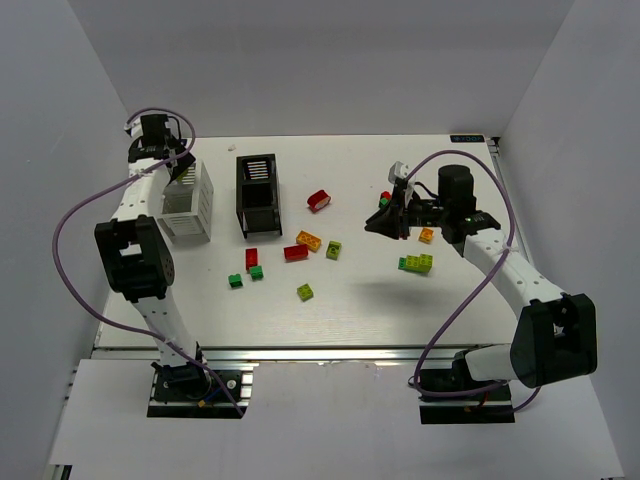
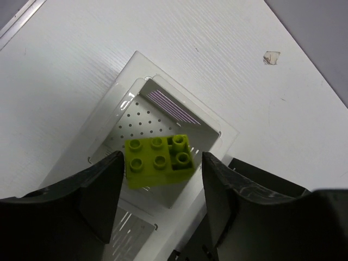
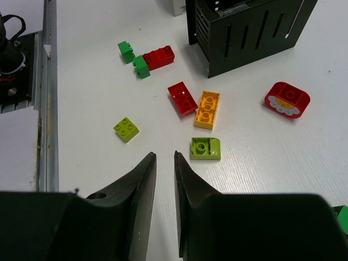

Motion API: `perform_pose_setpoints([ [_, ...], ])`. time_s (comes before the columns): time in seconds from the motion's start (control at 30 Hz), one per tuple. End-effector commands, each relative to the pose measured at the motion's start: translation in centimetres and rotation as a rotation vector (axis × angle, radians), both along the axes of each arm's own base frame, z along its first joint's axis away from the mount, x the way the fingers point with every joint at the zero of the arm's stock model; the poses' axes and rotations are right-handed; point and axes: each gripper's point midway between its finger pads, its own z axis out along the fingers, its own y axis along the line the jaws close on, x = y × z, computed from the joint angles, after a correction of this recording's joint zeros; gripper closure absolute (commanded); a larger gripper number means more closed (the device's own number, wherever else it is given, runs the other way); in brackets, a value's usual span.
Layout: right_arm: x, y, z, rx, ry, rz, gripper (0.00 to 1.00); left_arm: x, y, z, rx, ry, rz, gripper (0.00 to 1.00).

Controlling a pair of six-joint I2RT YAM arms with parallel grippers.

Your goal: Sort the legos into containers by color

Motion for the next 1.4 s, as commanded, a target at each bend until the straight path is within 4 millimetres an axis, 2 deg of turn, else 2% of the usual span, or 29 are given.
perform_pose_setpoints([
  [0.0, 0.4, -0.2, 1.8, 0.010, -0.052, -0.007, 0.74, 0.7, 0.7, 2.7, 0.017, -0.058, 0.011, 0.30],
  [0.17, 0.2, -0.3, 1.8, 0.008, -0.052, -0.008, 0.71, 0.9, 0.4, 3.5, 0.004, -0.076, 0.001, 0.26],
  [0.3, 0.3, -0.4, 2.1, 0.006, -0.062, -0.014, 0.67, 0.8, -0.1, 5.7, -0.014, -0.128, -0.011, 0.27],
  [0.37, 0.4, -0.4, 2.1, 0.002, -0.062, -0.022, 0.59, 0.2, -0.7, 7.6, -0.032, -0.167, -0.034, 0.39],
  [0.4, 0.7, -0.5, 2.2, -0.002, -0.058, -0.038, 0.57, 0.1, -1.1, 8.4, -0.043, -0.195, -0.047, 0.48],
  [0.43, 0.9, -0.5, 2.2, -0.004, -0.050, -0.050, 0.56, -0.5, -1.6, 7.9, -0.060, -0.189, -0.062, 0.72],
  [0.47, 1.2, -0.5, 2.1, -0.006, -0.040, -0.062, 0.53, -1.4, -2.7, 9.8, -0.086, -0.233, -0.104, 0.80],
  [0.5, 1.6, -0.8, 1.8, -0.021, -0.013, -0.096, 0.52, -1.8, -3.4, 10.5, -0.104, -0.267, -0.132, 0.84],
  [0.53, 2.1, -0.8, 1.8, -0.029, -0.001, -0.117, 0.52, -3.0, -4.1, 8.9, -0.127, -0.241, -0.151, 0.86],
  [0.57, 2.5, -1.0, 1.6, -0.041, 0.015, -0.146, 0.52, -3.8, -5.2, 8.9, -0.158, -0.253, -0.193, 0.86],
  [0.6, 3.3, -1.6, 1.0, -0.074, 0.041, -0.210, 0.52, -5.0, -7.0, 11.7, -0.188, -0.339, -0.278, 0.82],
  [0.63, 3.8, -1.9, 0.4, -0.090, 0.079, -0.253, 0.52, -6.1, -8.1, 11.6, -0.207, -0.348, -0.326, 0.76],
  [0.67, 4.5, -2.3, 0.4, -0.107, 0.090, -0.295, 0.53, -7.6, -9.1, 9.8, -0.232, -0.313, -0.361, 0.58],
  [0.7, 5.3, -3.0, -0.1, -0.138, 0.099, -0.356, 0.53, -8.5, -9.9, 9.9, -0.229, -0.323, -0.395, 0.47],
  [0.73, 5.5, -3.5, -1.2, -0.175, 0.142, -0.385, 0.53, -10.2, -11.6, 11.3, -0.240, -0.358, -0.457, 0.40],
  [0.77, 6.1, -4.1, -1.5, -0.206, 0.147, -0.433, 0.52, -11.5, -12.4, 9.8, -0.259, -0.329, -0.479, 0.30],
  [0.8, 6.1, -4.5, -2.5, -0.235, 0.178, -0.451, 0.50, -13.1, -13.8, 10.2, -0.269, -0.332, -0.521, 0.28],
  [0.87, 6.1, -5.0, -3.4, -0.271, 0.202, -0.477, 0.47, -14.8, -15.3, 9.4, -0.282, -0.310, -0.556, 0.24],
  [0.9, 6.3, -5.4, -4.1, -0.293, 0.215, -0.494, 0.45, -15.9, -16.0, 8.0, -0.295, -0.274, -0.565, 0.21],
  [0.93, 6.2, -5.6, -4.5, -0.309, 0.228, -0.496, 0.43, -17.1, -17.2, 8.4, -0.289, -0.288, -0.591, 0.20],
  [0.97, 5.8, -5.8, -5.1, -0.334, 0.243, -0.486, 0.40, -17.7, -17.5, 8.1, -0.291, -0.284, -0.590, 0.19],
  [1.0, 5.6, -5.9, -5.4, -0.350, 0.247, -0.483, 0.39, -18.7, -18.1, 6.8, -0.310, -0.256, -0.589, 0.18],
  [1.03, 5.4, -6.1, -5.8, -0.362, 0.258, -0.479, 0.35, -19.4, -18.0, 7.2, -0.310, -0.279, -0.581, 0.18],
  [1.1, 4.8, -6.2, -6.6, -0.396, 0.262, -0.448, 0.32, -20.3, -18.4, 6.5, -0.340, -0.284, -0.569, 0.18],
  [1.13, 4.6, -6.3, -6.9, -0.408, 0.265, -0.438, 0.32, -21.1, -18.4, 4.9, -0.356, -0.255, -0.558, 0.18],
  [1.17, 4.4, -6.5, -7.3, -0.425, 0.273, -0.437, 0.31, -21.6, -18.5, 5.0, -0.365, -0.272, -0.560, 0.18],
  [1.23, 4.4, -6.9, -8.1, -0.464, 0.267, -0.423, 0.31, -22.5, -18.7, 3.4, -0.394, -0.244, -0.548, 0.18],
  [1.3, 4.1, -7.9, -9.4, -0.541, 0.264, -0.412, 0.31, -23.4, -18.8, 2.9, -0.403, -0.236, -0.542, 0.18],
  [1.37, 3.7, -8.6, -9.8, -0.606, 0.230, -0.361, 0.31, -24.1, -18.5, 1.8, -0.402, -0.211, -0.530, 0.17],
])
